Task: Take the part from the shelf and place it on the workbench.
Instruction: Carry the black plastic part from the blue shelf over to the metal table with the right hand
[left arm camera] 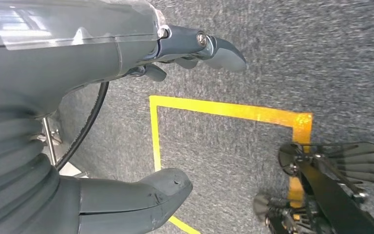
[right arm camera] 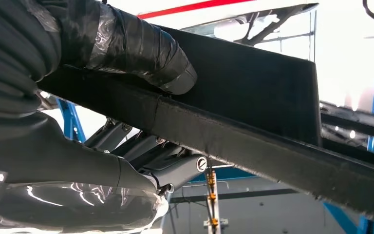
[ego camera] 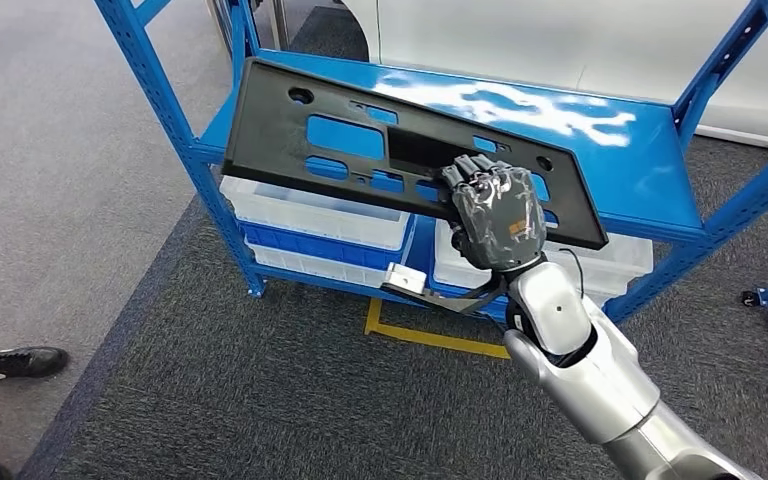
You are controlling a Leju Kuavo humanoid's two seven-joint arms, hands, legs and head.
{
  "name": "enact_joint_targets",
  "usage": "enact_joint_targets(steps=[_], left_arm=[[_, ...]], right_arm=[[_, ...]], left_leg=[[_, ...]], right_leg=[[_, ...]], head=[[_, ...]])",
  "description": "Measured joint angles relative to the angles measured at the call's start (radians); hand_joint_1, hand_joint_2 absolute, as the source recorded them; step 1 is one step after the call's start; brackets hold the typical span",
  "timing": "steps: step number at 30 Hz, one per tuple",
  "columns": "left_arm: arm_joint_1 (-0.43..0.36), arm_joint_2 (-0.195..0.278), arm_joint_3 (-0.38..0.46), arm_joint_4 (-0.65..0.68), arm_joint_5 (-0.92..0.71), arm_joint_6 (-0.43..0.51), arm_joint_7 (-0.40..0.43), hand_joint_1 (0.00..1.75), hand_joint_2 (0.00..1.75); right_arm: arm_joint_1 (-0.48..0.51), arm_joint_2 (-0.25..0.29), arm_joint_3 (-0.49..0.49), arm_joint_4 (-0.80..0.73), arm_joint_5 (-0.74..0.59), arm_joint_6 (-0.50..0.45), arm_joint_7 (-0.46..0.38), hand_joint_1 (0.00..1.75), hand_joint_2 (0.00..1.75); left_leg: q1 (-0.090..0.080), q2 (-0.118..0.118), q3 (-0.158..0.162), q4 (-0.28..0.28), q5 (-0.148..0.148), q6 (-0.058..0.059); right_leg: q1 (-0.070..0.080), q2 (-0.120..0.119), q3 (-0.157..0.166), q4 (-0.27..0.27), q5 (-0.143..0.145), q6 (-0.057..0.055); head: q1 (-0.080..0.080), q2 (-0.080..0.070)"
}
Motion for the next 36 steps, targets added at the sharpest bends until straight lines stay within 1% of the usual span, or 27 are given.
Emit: enact_joint_targets(steps=[1, 2, 3, 4, 5, 6, 8, 9, 10, 11, 12, 13, 15, 16, 18, 20, 22, 24, 25, 26, 27, 29, 30, 32, 33, 35, 36], left_arm=[[0.001, 0.0, 0.001, 0.0, 0.003, -0.001, -0.003, 0.0, 1.75], [0.001, 0.0, 0.002, 0.0, 0.006, -0.001, -0.007, 0.0, 1.75], [0.002, -0.001, 0.002, 0.0, 0.007, 0.001, -0.012, 0.0, 1.75], [0.001, -0.003, 0.002, 0.0, 0.007, 0.004, -0.017, 0.0, 1.75], [0.001, -0.006, 0.002, 0.0, 0.005, 0.007, -0.018, 0.0, 1.75], [0.002, -0.011, 0.002, 0.0, 0.001, 0.009, -0.018, 0.0, 1.75], [0.003, -0.021, 0.001, 0.0, -0.01, 0.009, -0.014, 0.0, 1.75], [0.003, -0.026, 0.0, 0.0, -0.014, 0.008, -0.012, 0.0, 1.75], [0.003, -0.03, -0.001, 0.0, -0.017, 0.009, -0.011, 0.0, 1.75], [0.003, -0.033, -0.002, 0.0, -0.018, 0.009, -0.01, 0.0, 1.75], [0.003, -0.036, -0.002, 0.0, -0.019, 0.01, -0.009, 0.0, 1.75], [0.003, -0.037, -0.003, 0.0, -0.019, 0.01, -0.009, 0.0, 1.75], [0.002, -0.038, -0.003, 0.0, -0.019, 0.011, -0.009, 0.0, 1.75], [0.002, -0.039, -0.003, 0.0, -0.019, 0.012, -0.009, 0.0, 1.75], [0.003, -0.042, -0.004, 0.0, -0.02, 0.012, -0.009, 0.0, 1.75], [0.004, -0.045, -0.004, 0.0, -0.02, 0.012, -0.009, 0.0, 1.75], [0.004, -0.048, -0.004, 0.0, -0.02, 0.012, -0.008, 0.0, 1.75], [0.004, -0.049, -0.004, 0.0, -0.02, 0.013, -0.008, 0.0, 1.75], [0.005, -0.049, -0.004, 0.0, -0.02, 0.013, -0.008, 0.0, 1.75], [0.006, -0.05, -0.004, 0.0, -0.021, 0.015, -0.008, 0.0, 1.75], [0.006, -0.051, -0.004, 0.0, -0.022, 0.017, -0.008, 0.0, 1.75], [0.006, -0.057, -0.005, 0.0, -0.024, 0.024, -0.01, 0.0, 1.75], [0.005, -0.062, -0.005, 0.0, -0.026, 0.028, -0.012, 0.0, 1.75], [0.003, -0.073, -0.006, 0.0, -0.03, 0.036, -0.014, 0.0, 1.75], [0.003, -0.079, -0.006, 0.0, -0.031, 0.04, -0.014, 0.0, 1.75], [0.006, -0.085, -0.007, 0.001, -0.032, 0.046, -0.012, 0.0, 1.75], [0.008, -0.087, -0.007, 0.001, -0.032, 0.049, -0.01, 0.0, 1.75]], right_arm=[[-0.008, 0.016, 0.009, 0.006, 0.01, 0.0, 0.008, 1.69, 1.75], [-0.017, 0.031, 0.019, 0.011, 0.019, 0.001, 0.016, 1.69, 1.75], [-0.026, 0.044, 0.03, 0.014, 0.027, 0.006, 0.023, 1.69, 1.75], [-0.036, 0.054, 0.04, 0.016, 0.032, 0.016, 0.029, 1.69, 1.75], [-0.046, 0.062, 0.047, 0.017, 0.033, 0.028, 0.032, 1.69, 1.75], [-0.055, 0.068, 0.052, 0.017, 0.032, 0.041, 0.035, 1.69, 1.75], [-0.067, 0.076, 0.058, 0.017, 0.031, 0.056, 0.037, 1.69, 1.75], [-0.069, 0.078, 0.06, 0.017, 0.03, 0.06, 0.038, 1.69, 1.75], [-0.07, 0.08, 0.063, 0.017, 0.03, 0.063, 0.038, 1.69, 1.75], [-0.07, 0.081, 0.067, 0.017, 0.03, 0.066, 0.038, 1.69, 1.75], [-0.07, 0.081, 0.07, 0.017, 0.03, 0.067, 0.037, 1.69, 1.75], [-0.071, 0.082, 0.072, 0.017, 0.03, 0.068, 0.037, 1.69, 1.75], [-0.074, 0.084, 0.074, 0.017, 0.03, 0.068, 0.037, 1.69, 1.75], [-0.076, 0.085, 0.074, 0.016, 0.03, 0.068, 0.037, 1.69, 1.75], [-0.078, 0.086, 0.075, 0.016, 0.03, 0.068, 0.037, 1.69, 1.75], [-0.079, 0.086, 0.077, 0.016, 0.03, 0.068, 0.037, 1.69, 1.75], [-0.081, 0.086, 0.078, 0.017, 0.03, 0.068, 0.037, 1.69, 1.75], [-0.081, 0.086, 0.081, 0.02, 0.03, 0.068, 0.037, 1.69, 1.75], [-0.081, 0.086, 0.083, 0.022, 0.03, 0.068, 0.037, 1.69, 1.75], [-0.08, 0.086, 0.084, 0.023, 0.03, 0.068, 0.038, 1.69, 1.75], [-0.08, 0.086, 0.086, 0.024, 0.03, 0.068, 0.039, 1.69, 1.75], [-0.081, 0.085, 0.086, 0.024, 0.03, 0.065, 0.042, 1.69, 1.75], [-0.08, 0.083, 0.086, 0.025, 0.03, 0.063, 0.044, 1.69, 1.75], [-0.079, 0.078, 0.086, 0.026, 0.03, 0.057, 0.047, 1.69, 1.75], [-0.077, 0.075, 0.086, 0.027, 0.031, 0.055, 0.048, 1.69, 1.75], [-0.075, 0.073, 0.086, 0.027, 0.034, 0.053, 0.05, 1.69, 1.75], [-0.075, 0.072, 0.086, 0.026, 0.037, 0.053, 0.052, 1.69, 1.75]], left_leg=[[0.0, 0.001, -0.004, 0.0, 0.009, -0.006], [0.0, 0.002, -0.007, -0.002, 0.018, -0.012], [0.0, 0.002, -0.01, -0.006, 0.026, -0.019], [0.002, 0.001, -0.016, -0.004, 0.021, -0.025], [0.002, 0.0, -0.025, 0.011, 0.0, -0.031], [0.004, -0.001, -0.037, 0.043, -0.039, -0.037], [0.009, -0.002, -0.07, 0.16, -0.133, -0.049], [0.012, -0.002, -0.083, 0.223, -0.157, -0.054], [0.014, -0.002, -0.087, 0.266, -0.157, -0.058], [0.017, -0.002, -0.076, 0.275, -0.138, -0.061], [0.019, -0.001, -0.044, 0.245, -0.111, -0.062], [0.022, -0.001, 0.003, 0.181, -0.09, -0.063], [0.021, -0.003, 0.096, 0.047, -0.087, -0.057], [0.019, -0.004, 0.12, 0.007, -0.095, -0.052], [0.017, -0.006, 0.124, -0.013, -0.1, -0.037], [0.019, -0.002, 0.12, -0.021, -0.09, -0.017], [0.02, 0.001, 0.112, -0.026, -0.08, 0.001], [0.018, 0.0, 0.102, -0.025, -0.074, 0.008], [0.017, -0.004, 0.098, -0.023, -0.072, 0.009], [0.016, -0.008, 0.095, -0.021, -0.071, 0.009], [0.016, -0.014, 0.093, -0.018, -0.07, 0.008], [0.016, -0.024, 0.09, -0.012, -0.07, 0.007], [0.015, -0.029, 0.087, -0.009, -0.069, 0.005], [0.015, -0.043, 0.076, -0.004, -0.065, -0.005], [0.016, -0.052, 0.07, -0.003, -0.062, -0.012], [0.018, -0.064, 0.063, -0.007, -0.059, -0.023], [0.018, -0.059, 0.058, 0.0, -0.067, -0.028]], right_leg=[[0.004, 0.001, 0.024, -0.043, -0.016, -0.004], [0.006, 0.001, 0.031, -0.065, -0.021, -0.006], [0.005, 0.0, 0.025, -0.069, -0.014, -0.009], [0.002, -0.001, 0.018, -0.073, -0.004, -0.015], [-0.001, -0.004, 0.009, -0.076, 0.007, -0.023], [-0.004, -0.007, -0.001, -0.078, 0.018, -0.029], [-0.004, -0.009, -0.025, -0.077, 0.038, -0.036], [-0.004, -0.009, -0.037, -0.076, 0.047, -0.035], [-0.004, -0.009, -0.049, -0.073, 0.055, -0.033], [-0.005, -0.009, -0.061, -0.07, 0.062, -0.031], [-0.006, -0.009, -0.071, -0.066, 0.067, -0.028], [-0.006, -0.009, -0.079, -0.06, 0.07, -0.024], [-0.005, -0.009, -0.091, -0.05, 0.075, -0.015], [-0.003, -0.009, -0.095, -0.048, 0.079, -0.01], [-0.002, -0.01, -0.099, -0.048, 0.087, 0.003], [-0.004, -0.007, -0.11, -0.029, 0.071, 0.013], [-0.006, -0.002, -0.147, 0.058, 0.01, 0.019], [-0.006, -0.001, -0.198, 0.184, -0.051, 0.022], [-0.006, -0.001, -0.21, 0.219, -0.06, 0.022], [-0.006, 0.0, -0.204, 0.219, -0.051, 0.022], [-0.006, 0.002, -0.183, 0.187, -0.028, 0.02], [-0.006, 0.016, -0.119, 0.078, 0.027, 0.014], [-0.007, 0.034, -0.092, 0.03, 0.041, 0.01], [-0.005, 0.058, -0.063, -0.032, 0.048, 0.003], [-0.004, 0.059, -0.062, -0.039, 0.044, 0.001], [-0.006, 0.041, -0.062, -0.051, 0.049, -0.005], [-0.009, 0.032, -0.059, -0.058, 0.053, -0.01]], head=[[0.0, 0.0], [0.0, 0.0], [0.0, 0.0], [0.0, 0.0], [0.0, 0.0], [0.0, 0.0], [0.0, 0.0], [-0.001, 0.0], [0.0, 0.0], [-0.001, 0.0], [-0.001, 0.0], [-0.001, 0.0], [-0.001, 0.0], [0.0, 0.0], [0.0, 0.0], [0.0, 0.0], [0.0, 0.0], [0.0, 0.0], [0.0, 0.0], [0.0, 0.0], [0.0, 0.0], [0.0, 0.0], [0.0, 0.0], [0.0, 0.0], [0.0, 0.0], [0.0, 0.0], [0.0, 0.0]])
